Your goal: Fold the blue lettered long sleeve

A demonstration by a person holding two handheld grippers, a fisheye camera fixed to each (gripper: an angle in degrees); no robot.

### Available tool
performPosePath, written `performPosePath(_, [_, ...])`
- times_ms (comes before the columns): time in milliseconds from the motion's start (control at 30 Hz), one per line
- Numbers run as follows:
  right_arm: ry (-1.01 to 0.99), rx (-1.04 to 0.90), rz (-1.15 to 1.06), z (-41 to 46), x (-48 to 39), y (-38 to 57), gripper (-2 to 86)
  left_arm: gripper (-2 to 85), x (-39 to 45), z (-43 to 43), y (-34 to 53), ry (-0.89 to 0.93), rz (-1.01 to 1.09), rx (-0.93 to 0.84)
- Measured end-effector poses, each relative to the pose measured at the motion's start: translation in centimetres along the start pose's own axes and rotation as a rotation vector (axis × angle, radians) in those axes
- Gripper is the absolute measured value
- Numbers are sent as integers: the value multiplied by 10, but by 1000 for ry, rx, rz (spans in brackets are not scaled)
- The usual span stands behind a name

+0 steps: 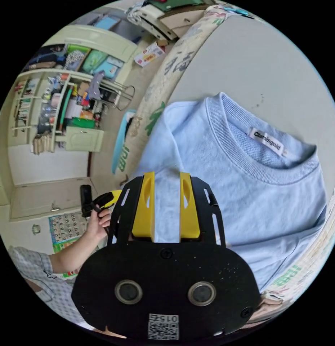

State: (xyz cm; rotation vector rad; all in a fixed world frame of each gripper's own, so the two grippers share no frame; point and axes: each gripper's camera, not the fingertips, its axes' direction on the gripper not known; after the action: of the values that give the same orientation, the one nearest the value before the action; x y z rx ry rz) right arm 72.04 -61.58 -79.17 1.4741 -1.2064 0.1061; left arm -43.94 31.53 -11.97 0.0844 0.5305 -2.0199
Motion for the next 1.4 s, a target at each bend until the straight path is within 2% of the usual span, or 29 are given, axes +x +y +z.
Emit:
performPosePath(167, [32,2,10,5,-26,-25,15,29,-15,9,-12,64,-3,-12])
performPosePath(333, [127,33,-79,8,-73,-60,1,20,-27,11,-18,60,-34,85])
performPosePath(433, [187,-29,-82,30,-82,-77,0,20,-42,30,-19,19,-78,93])
performPosePath(600, [15,76,-51,7,-67,-60,10,30,-55,54,-14,49,-103,51])
performPosePath(700, [-22,198,-28,-37,-42,-24,24,39,-35,56,-14,6,4,-27])
performPosePath(767, [16,259,1,-65,-18,1,40,43,-10,54,-19,-138,127,-61])
performPosePath(900, [217,273,101,-113,42,42,77,59,48,82,-44,-304,414,-100])
performPosePath(1000, [322,249,137,-125,68,52,94,82,85,159,-79,-279,601,-247])
performPosePath(1100, [315,246,134,-124,79,49,102,117,114,257,-103,-302,735,-381])
performPosePath(1167, [306,227,125,-117,82,41,109,128,130,338,-108,-359,830,-517])
performPosePath(1267, [319,178,82,-102,79,28,114,125,142,421,-100,-474,944,-614])
performPosePath(1400, [386,127,18,-85,68,18,100,117,145,489,-81,-575,1037,-707])
